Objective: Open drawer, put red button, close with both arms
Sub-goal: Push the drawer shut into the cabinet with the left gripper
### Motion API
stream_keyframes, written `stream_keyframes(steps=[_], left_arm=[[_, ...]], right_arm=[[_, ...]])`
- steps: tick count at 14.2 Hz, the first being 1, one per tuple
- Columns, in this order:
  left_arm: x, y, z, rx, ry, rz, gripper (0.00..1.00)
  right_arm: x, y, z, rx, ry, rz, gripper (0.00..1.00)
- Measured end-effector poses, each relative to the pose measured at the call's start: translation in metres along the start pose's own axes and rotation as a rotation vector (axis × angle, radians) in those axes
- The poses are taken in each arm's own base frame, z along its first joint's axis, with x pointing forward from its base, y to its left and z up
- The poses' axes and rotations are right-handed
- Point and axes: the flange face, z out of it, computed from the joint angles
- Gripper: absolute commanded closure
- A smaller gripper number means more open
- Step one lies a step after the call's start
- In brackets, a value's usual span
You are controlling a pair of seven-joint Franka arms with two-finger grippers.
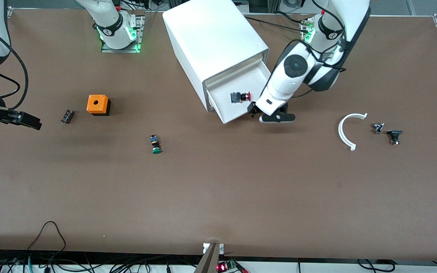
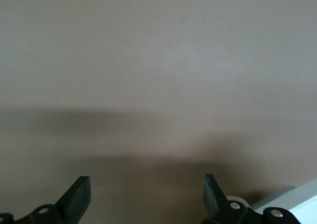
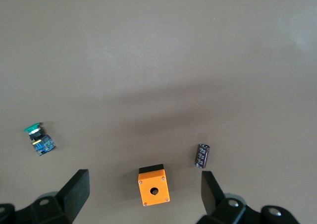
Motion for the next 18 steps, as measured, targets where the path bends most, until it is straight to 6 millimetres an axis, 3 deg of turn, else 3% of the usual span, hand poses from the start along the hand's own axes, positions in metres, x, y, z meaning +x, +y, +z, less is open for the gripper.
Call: stream_keyframes(steps=[5,8,18], left_arm=[[-0.047,0.033,-0.008,0.028,-0.047,0.101,0.0],[-0.062,0.043,-0.014,0.037,-0.056,0.133,0.0],[-0.065,0.045,-0.017,0.037,-0.053,0.14,0.0]], right_arm=[[-0.02,0.003,0.004,0.007,-0.008,-0.037,0.0],[-0.025,0.021,0.008,0.033,-0.016,-0.079,0.0],[-0.049,0.025,0.006,0.047,0.013,-0.1,0.0]])
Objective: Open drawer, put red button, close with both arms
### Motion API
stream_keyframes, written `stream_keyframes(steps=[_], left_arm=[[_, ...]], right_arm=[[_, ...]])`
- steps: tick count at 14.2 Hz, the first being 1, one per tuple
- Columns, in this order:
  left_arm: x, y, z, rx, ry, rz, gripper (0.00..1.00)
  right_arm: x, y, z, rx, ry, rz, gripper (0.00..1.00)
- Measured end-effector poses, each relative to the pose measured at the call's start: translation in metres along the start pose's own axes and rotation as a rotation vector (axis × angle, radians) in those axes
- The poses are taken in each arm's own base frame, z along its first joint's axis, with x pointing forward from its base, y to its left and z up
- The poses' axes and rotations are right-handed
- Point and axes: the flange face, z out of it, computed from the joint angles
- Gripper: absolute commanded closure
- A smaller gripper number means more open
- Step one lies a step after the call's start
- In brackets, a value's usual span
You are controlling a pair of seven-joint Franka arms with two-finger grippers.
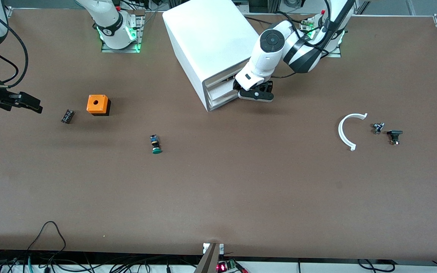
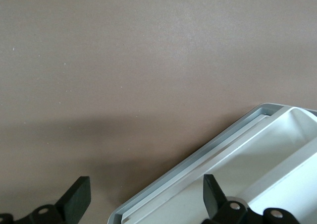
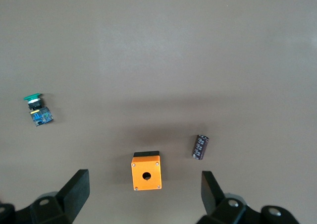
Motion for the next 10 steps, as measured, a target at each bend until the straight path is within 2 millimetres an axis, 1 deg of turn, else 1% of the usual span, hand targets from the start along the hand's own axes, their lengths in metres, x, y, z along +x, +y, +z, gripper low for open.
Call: stream_keyframes(steps=[4,5,6,7,10], left_arm=[[-0.008,0.009,0.0,-0.003,-0.003,0.022,0.0],[-0.006,0.008,-0.001,-0.005,0.0,0.017,0.0],[0.001,0.001,-0.005,-0.01,0.011,-0.001,0.0],[0.014,-0.012,-0.013,-0.021,0.033,-0.035,0.0],[0.071,-0.076,-0.057,-0.052,0.129,-0.179,0.0]], right_arm=[[-0.014,0.0,0.005,0.003,-0.009,-0.003,0.0],[-0.018,0.0,0.006,0.004,-0.012,-0.003,0.0],[-0.021,0.0,0.006,0.004,-0.014,-0.004,0.0],[-0.023,0.001,0.005,0.005,-0.014,-0.004,0.0],[-0.023,0.001,0.004,0.005,-0.011,-0.004,0.0]])
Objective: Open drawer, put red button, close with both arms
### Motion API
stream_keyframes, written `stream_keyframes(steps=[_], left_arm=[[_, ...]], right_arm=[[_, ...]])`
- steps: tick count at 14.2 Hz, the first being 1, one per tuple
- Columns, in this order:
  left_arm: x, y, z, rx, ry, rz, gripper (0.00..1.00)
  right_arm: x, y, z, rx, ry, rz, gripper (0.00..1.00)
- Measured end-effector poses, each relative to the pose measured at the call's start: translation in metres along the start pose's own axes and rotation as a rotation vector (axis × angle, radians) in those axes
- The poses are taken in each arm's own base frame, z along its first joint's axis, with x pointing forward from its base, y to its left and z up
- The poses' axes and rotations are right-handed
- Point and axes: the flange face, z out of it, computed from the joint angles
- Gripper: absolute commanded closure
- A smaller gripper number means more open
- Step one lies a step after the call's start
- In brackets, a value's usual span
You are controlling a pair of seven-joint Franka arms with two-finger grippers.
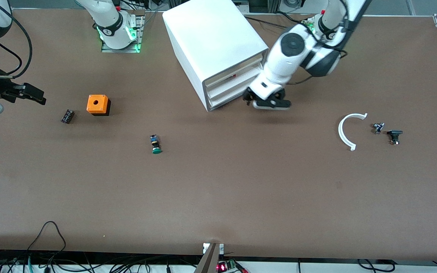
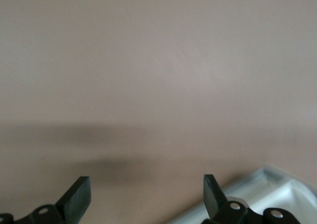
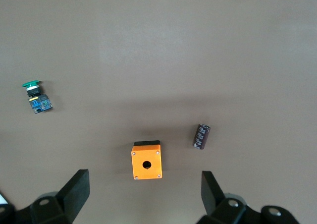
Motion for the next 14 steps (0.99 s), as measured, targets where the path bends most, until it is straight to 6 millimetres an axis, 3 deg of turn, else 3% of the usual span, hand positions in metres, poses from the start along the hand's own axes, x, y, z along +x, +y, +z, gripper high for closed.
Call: stream_keyframes(steps=[3,5,7,11,14], left_arm=[[0.056,-0.043,-0.053,-0.022,0.112,-0.099,0.0],[0.077,-0.072,-0.088,0.006,0.145,-0.069,0.0],[0.088,-0.106,-0.129,0.061,0.131,0.004,0.0],[0.109,-0.189,-0.244,0.123,0.073,0.075,0.0],[0.114,-0.237,-0.295,0.13,0.048,0.106,0.0]], right_arm=[[0.0,0.0,0.0,0.0,0.001,0.0,0.0],[-0.001,0.0,-0.001,0.0,0.002,-0.001,0.0],[-0.001,0.0,-0.003,0.0,0.004,-0.001,0.0],[-0.002,-0.001,-0.004,0.0,0.006,-0.002,0.0],[-0.002,-0.001,-0.004,0.0,0.006,-0.004,0.0]])
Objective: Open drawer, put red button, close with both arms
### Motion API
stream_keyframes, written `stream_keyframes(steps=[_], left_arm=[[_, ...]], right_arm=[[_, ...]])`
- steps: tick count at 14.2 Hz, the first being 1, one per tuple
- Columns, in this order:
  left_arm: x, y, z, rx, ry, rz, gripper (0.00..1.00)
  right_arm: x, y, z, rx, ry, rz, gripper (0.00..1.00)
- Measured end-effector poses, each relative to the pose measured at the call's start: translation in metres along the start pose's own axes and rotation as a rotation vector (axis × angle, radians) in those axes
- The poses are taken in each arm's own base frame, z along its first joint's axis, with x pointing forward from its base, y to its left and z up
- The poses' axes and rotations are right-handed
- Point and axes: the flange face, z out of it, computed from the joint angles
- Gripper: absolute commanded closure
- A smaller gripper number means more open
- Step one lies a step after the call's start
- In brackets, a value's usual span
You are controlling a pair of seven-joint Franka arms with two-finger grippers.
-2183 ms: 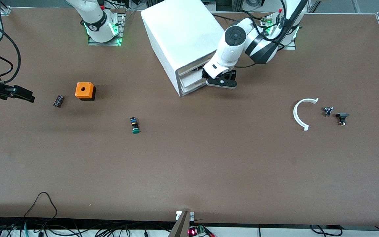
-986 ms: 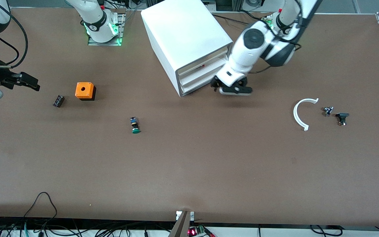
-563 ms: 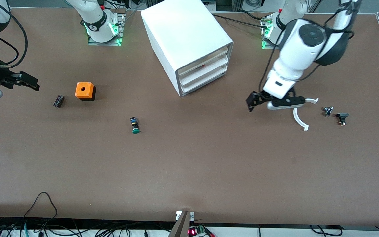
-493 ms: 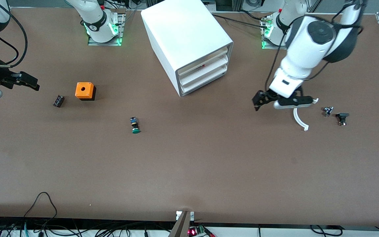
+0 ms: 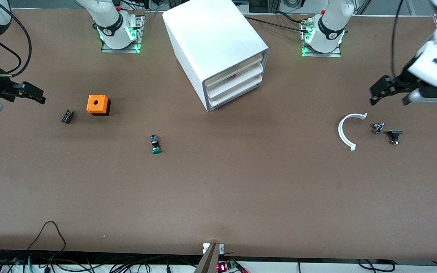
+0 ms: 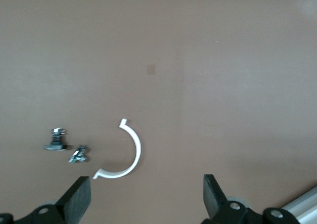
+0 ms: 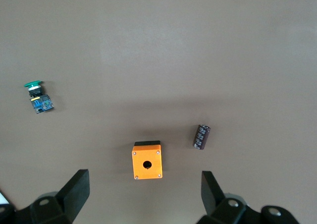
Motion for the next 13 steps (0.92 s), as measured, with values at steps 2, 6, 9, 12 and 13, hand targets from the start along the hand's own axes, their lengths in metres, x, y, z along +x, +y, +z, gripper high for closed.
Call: stream_keyframes(steps=[2,6,9,12,13], left_arm=[[-0.004,-0.009,-0.013,0.001,-0.027,-0.003,0.0],[-0.007,-0.015,-0.013,0.001,-0.058,-0.014,0.0],[-0.005,-0.019,-0.01,0.0,-0.074,-0.02,0.0],[-0.005,-0.018,-0.014,0.0,-0.084,-0.018,0.0],[-0.005,-0.017,-0.016,0.0,-0.082,-0.016,0.0]], right_arm=[[0.0,0.0,0.0,0.0,0.0,-0.001,0.0],[0.0,-0.001,-0.001,0.0,0.002,-0.001,0.0],[0.0,-0.001,-0.003,0.0,0.001,-0.001,0.0],[-0.001,-0.001,-0.002,0.0,-0.004,-0.002,0.0],[-0.001,-0.001,-0.002,0.0,-0.005,-0.002,0.0]])
